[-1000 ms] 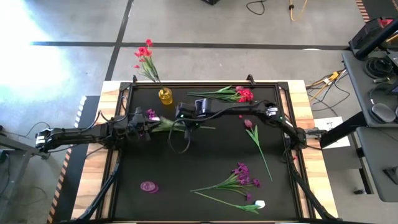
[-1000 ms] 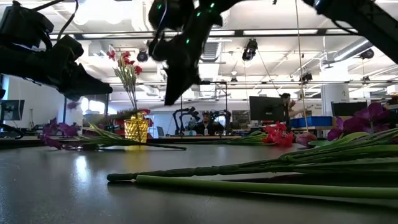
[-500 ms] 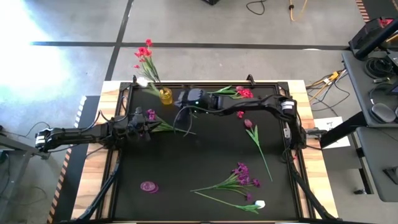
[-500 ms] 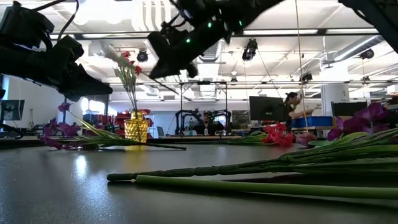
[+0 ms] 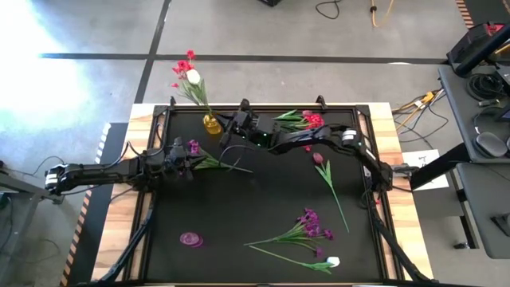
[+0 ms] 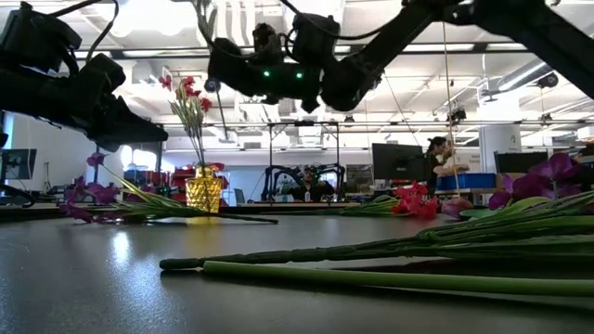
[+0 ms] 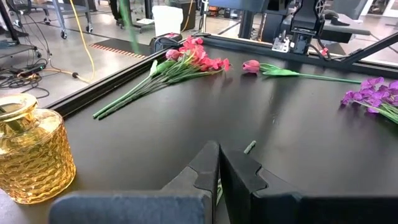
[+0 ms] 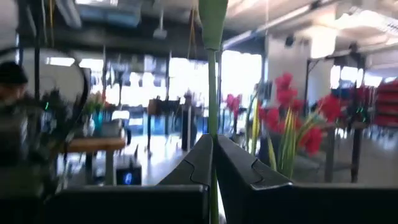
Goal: Sort flowers into vase by color
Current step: Put the top white tulip into the yellow vase
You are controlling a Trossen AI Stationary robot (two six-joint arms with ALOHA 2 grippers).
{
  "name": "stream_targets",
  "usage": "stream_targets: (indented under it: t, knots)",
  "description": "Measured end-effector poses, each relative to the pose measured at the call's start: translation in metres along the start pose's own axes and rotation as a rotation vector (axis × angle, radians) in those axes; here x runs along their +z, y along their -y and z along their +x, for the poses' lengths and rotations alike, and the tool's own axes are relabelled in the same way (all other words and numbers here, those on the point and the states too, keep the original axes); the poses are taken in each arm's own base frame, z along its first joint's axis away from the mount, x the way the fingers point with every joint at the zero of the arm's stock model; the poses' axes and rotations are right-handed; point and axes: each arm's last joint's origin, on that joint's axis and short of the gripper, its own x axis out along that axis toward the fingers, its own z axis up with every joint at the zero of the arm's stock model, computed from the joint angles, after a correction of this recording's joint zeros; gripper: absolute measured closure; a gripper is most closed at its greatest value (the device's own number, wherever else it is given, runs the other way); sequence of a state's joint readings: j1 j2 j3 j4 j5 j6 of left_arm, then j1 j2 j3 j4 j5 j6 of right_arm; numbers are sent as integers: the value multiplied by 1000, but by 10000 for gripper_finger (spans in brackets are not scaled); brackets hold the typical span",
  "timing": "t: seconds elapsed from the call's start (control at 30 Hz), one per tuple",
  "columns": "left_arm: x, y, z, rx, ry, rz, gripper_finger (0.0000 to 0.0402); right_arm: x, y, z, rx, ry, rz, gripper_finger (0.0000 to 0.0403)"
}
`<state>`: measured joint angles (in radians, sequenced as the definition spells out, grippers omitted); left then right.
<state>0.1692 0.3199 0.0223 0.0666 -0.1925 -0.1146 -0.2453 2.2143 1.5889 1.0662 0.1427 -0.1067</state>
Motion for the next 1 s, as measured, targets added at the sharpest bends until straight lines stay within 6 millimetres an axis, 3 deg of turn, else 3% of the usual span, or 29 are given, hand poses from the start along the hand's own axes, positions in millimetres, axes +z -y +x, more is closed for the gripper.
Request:
stream_targets:
  t: [0.43, 0.57, 1.0]
  knots:
    - [0, 0, 0, 0, -2, 1, 402, -51, 11, 50, -102, 153, -57, 394]
    - [0, 0, 0, 0, -1, 1, 402, -64, 17, 55, -148, 155, -65, 394]
    - [0, 0, 0, 1, -3, 1, 402, -72, 33, 59, -179, 104, -36, 394]
